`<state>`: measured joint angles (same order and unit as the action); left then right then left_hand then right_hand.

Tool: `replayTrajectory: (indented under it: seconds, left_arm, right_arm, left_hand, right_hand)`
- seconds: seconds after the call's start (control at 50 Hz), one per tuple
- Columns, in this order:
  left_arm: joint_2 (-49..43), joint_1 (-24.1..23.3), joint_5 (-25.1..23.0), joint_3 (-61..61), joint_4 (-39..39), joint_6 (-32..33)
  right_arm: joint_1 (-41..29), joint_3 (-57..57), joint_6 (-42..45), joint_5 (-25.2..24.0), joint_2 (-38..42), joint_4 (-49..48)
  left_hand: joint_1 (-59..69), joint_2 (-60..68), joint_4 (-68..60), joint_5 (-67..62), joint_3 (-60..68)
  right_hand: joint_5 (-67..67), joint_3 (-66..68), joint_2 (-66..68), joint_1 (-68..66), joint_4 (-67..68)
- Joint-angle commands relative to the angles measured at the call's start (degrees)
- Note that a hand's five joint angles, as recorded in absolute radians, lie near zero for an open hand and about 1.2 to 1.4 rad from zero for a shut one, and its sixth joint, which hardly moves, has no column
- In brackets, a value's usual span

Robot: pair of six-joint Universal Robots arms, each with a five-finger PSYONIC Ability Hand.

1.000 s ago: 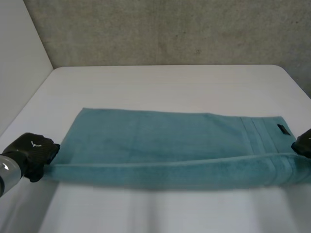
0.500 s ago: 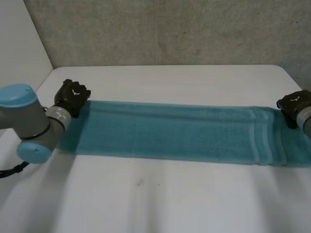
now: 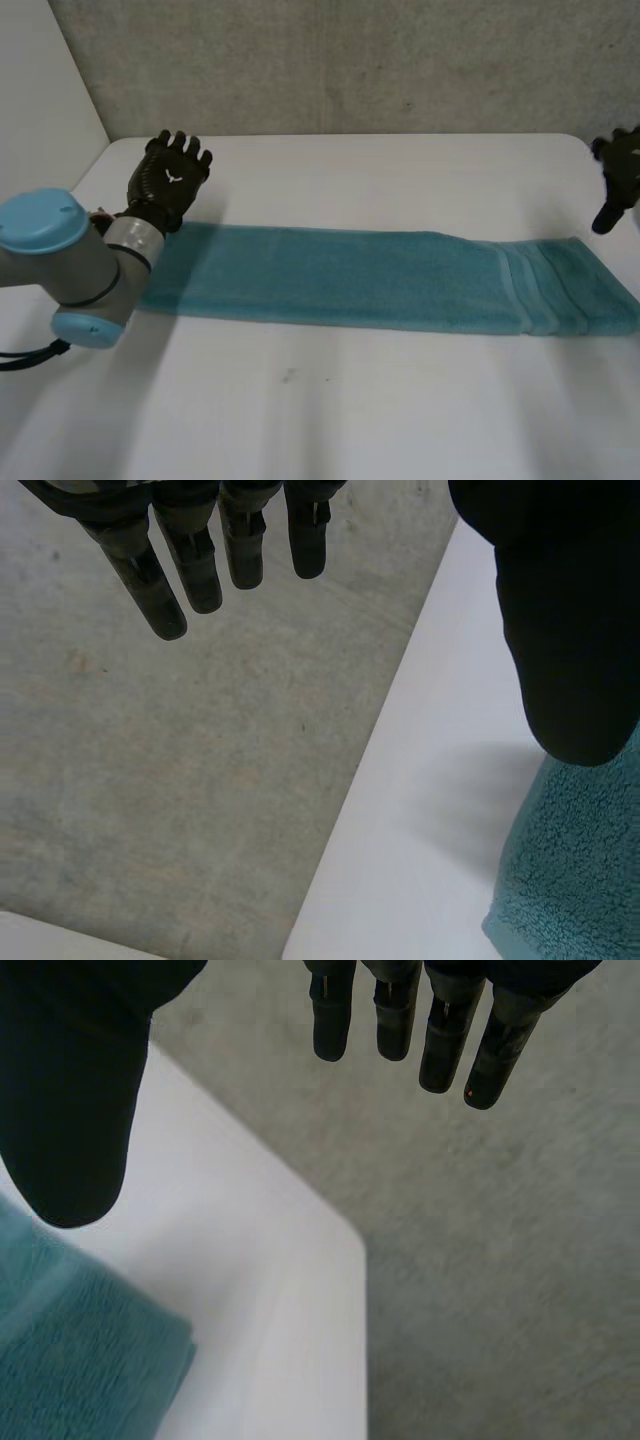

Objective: Fold the laundry

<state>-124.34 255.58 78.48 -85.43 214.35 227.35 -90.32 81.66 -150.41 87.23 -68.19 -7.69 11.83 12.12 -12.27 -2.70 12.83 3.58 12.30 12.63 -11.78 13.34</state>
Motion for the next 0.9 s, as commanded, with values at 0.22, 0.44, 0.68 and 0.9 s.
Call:
replayTrajectory:
  seconds: [0.22,0.44,0.68,0.9]
  left_arm:
    - [15.1,0.1,0.4,-18.5,-1.9,-14.1]
    - [15.7,0.4,0.6,-19.9,-3.4,-24.8]
    - [15.7,0.6,0.3,-21.5,-3.1,-24.8]
    - [15.7,0.8,0.2,-21.5,-2.7,-24.8]
  right_arm:
    - [18.7,18.8,7.4,-22.0,-9.1,8.8]
    - [23.2,22.2,12.0,-33.0,-1.5,5.5]
    - [23.8,21.9,12.2,-33.2,2.6,1.1]
    - [23.6,21.3,12.1,-32.8,4.0,-2.6]
  left_hand:
    - [-0.1,-0.4,0.5,1.0,-1.1]
    - [1.4,1.1,-1.0,-0.5,0.4]
    - [1.4,1.1,-1.0,-0.5,0.4]
    - [1.4,1.1,-1.0,-0.5,0.4]
  right_hand:
    - [9.4,10.7,10.4,-11.2,9.7]
    - [21.5,22.8,22.5,-23.4,21.8]
    - [27.1,28.4,28.1,-28.9,27.4]
    - [51.6,52.9,52.6,-53.4,51.9]
